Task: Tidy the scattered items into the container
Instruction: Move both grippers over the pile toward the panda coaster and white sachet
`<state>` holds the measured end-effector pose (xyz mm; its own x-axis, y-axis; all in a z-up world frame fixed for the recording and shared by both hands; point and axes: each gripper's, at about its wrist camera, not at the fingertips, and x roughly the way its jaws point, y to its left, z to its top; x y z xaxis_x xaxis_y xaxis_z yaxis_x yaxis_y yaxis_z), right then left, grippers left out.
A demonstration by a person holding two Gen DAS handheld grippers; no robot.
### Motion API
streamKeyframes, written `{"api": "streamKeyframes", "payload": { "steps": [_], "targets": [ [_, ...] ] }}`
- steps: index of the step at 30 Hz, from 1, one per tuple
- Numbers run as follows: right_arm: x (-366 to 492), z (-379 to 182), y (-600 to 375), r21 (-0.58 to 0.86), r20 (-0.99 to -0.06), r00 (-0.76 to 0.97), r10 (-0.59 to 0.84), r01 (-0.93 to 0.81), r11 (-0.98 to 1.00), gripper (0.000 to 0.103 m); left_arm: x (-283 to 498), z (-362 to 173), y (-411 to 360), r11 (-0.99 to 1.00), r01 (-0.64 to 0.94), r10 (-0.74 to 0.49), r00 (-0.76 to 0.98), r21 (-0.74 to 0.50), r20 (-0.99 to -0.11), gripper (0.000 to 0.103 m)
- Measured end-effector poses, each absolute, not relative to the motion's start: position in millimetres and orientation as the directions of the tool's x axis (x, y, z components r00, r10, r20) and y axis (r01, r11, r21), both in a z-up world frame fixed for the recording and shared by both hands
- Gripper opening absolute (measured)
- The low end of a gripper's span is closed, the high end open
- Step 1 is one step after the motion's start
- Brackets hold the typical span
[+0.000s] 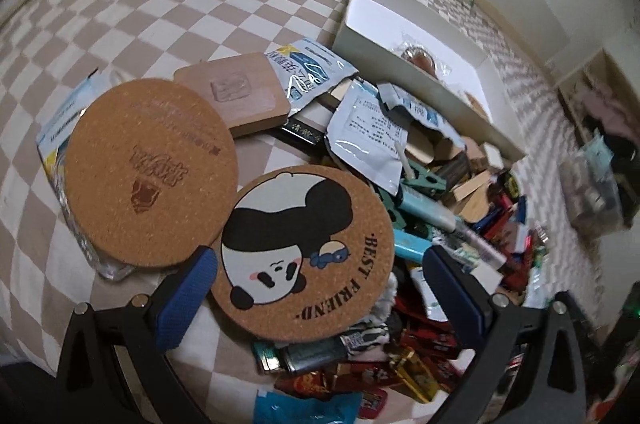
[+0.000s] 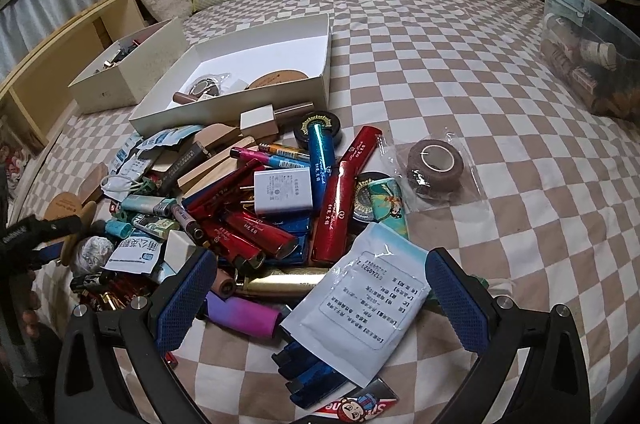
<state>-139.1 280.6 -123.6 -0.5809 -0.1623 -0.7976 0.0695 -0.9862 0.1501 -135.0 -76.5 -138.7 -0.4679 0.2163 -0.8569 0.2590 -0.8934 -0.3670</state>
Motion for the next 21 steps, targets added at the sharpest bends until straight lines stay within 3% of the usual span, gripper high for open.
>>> {"api": "streamKeyframes", "payload": {
  "steps": [21],
  "targets": [
    [-136.9,-126.7,279.9,0.173,-0.800,-0.572,-0.180,0.067,-0.983,0.103,-133.8,-142.5,-99.4,-0.805,0.358,0.313,-0.420,-0.473,-0.852,0.103]
  ]
}}
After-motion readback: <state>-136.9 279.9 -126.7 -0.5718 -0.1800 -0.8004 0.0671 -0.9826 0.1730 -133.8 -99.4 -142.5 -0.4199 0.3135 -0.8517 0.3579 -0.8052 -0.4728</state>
